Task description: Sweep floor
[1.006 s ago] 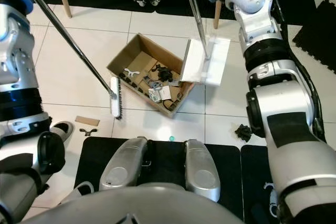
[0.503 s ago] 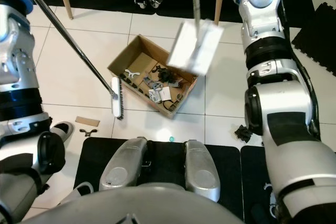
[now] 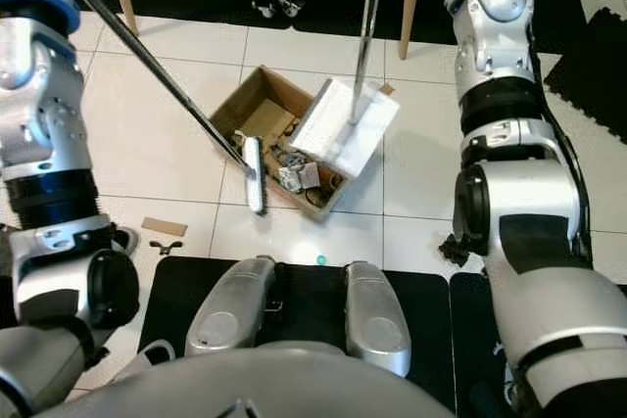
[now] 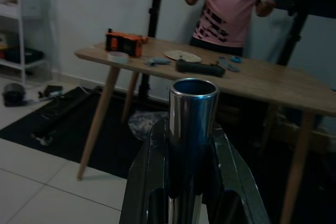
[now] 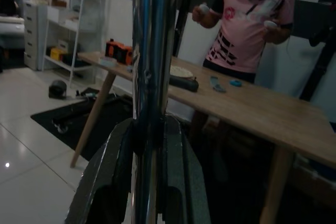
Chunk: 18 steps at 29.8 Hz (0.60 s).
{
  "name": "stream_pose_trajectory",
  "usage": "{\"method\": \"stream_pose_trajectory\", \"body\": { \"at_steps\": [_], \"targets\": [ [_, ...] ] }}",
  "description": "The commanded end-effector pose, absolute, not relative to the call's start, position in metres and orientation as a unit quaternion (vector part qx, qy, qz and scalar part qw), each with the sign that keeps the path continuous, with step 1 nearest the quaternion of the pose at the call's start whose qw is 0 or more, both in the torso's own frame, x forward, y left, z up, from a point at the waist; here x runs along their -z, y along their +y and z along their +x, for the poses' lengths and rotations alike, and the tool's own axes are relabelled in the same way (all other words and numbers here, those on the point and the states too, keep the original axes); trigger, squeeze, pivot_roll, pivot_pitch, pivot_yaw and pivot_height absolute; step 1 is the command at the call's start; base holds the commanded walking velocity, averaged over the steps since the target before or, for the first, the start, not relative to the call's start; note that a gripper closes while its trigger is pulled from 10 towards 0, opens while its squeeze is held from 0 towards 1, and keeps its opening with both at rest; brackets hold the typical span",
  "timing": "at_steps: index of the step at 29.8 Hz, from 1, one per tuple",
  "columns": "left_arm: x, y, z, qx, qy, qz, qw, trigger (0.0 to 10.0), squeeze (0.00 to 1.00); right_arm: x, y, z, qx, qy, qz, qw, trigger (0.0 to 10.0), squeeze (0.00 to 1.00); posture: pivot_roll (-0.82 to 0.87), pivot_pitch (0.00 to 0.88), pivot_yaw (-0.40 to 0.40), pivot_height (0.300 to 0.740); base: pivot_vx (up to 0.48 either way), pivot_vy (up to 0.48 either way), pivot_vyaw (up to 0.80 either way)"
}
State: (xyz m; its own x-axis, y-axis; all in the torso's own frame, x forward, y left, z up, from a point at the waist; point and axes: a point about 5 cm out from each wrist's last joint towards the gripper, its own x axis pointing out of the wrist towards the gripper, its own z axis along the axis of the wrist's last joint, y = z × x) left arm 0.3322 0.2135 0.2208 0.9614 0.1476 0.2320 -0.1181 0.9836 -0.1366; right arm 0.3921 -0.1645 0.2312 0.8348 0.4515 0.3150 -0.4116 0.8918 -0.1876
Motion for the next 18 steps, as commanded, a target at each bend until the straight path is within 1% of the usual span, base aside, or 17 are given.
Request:
{"method": "stream_pose_trajectory", "body": {
  "at_steps": [1, 3, 5, 8, 14, 15, 18],
  "targets": [
    [-0.220, 0.204, 0.331, -0.053, -0.130, -0.072, 0.988, 10.0, 0.00, -0.241, -0.170, 0.388, -0.213, -0.213, -0.073, 0.951, 10.0, 0.00, 0.09, 0.000, -0.026, 0.740, 0.000, 0.000, 0.00],
    [-0.220, 0.204, 0.331, -0.053, -0.130, -0.072, 0.988, 10.0, 0.00, -0.241, -0.170, 0.388, -0.213, -0.213, -0.073, 0.951, 10.0, 0.00, 0.09, 0.000, -0.026, 0.740, 0.000, 0.000, 0.00],
    [-0.214, 0.198, 0.328, -0.049, -0.129, -0.067, 0.988, 10.0, 0.00, -0.232, -0.176, 0.381, -0.211, -0.208, -0.100, 0.950, 10.0, 0.00, 0.08, 0.000, -0.025, 0.740, 0.000, 0.000, 0.00],
    [-0.208, 0.196, 0.325, -0.052, -0.133, -0.059, 0.988, 10.0, 0.00, -0.226, -0.177, 0.374, -0.240, -0.191, -0.176, 0.935, 10.0, 0.00, 0.07, 0.000, -0.025, 0.740, 0.000, 0.000, 0.00],
    [-0.208, 0.194, 0.323, -0.053, -0.140, -0.066, 0.987, 10.0, 0.00, -0.230, -0.180, 0.372, -0.242, -0.195, -0.169, 0.935, 10.0, 0.00, 0.06, 0.000, -0.031, 0.740, 0.000, 0.000, 0.00],
    [-0.212, 0.192, 0.320, -0.055, -0.158, -0.072, 0.983, 10.0, 0.00, -0.237, -0.185, 0.371, -0.236, -0.205, -0.155, 0.937, 10.0, 0.00, 0.06, 0.000, -0.042, 0.740, 0.000, 0.000, 0.00],
    [-0.217, 0.190, 0.318, -0.055, -0.171, -0.063, 0.982, 10.0, 0.00, -0.241, -0.187, 0.370, -0.233, -0.213, -0.153, 0.937, 10.0, 0.00, 0.06, 0.000, -0.044, 0.740, 0.000, 0.000, 0.00]
  ]
}}
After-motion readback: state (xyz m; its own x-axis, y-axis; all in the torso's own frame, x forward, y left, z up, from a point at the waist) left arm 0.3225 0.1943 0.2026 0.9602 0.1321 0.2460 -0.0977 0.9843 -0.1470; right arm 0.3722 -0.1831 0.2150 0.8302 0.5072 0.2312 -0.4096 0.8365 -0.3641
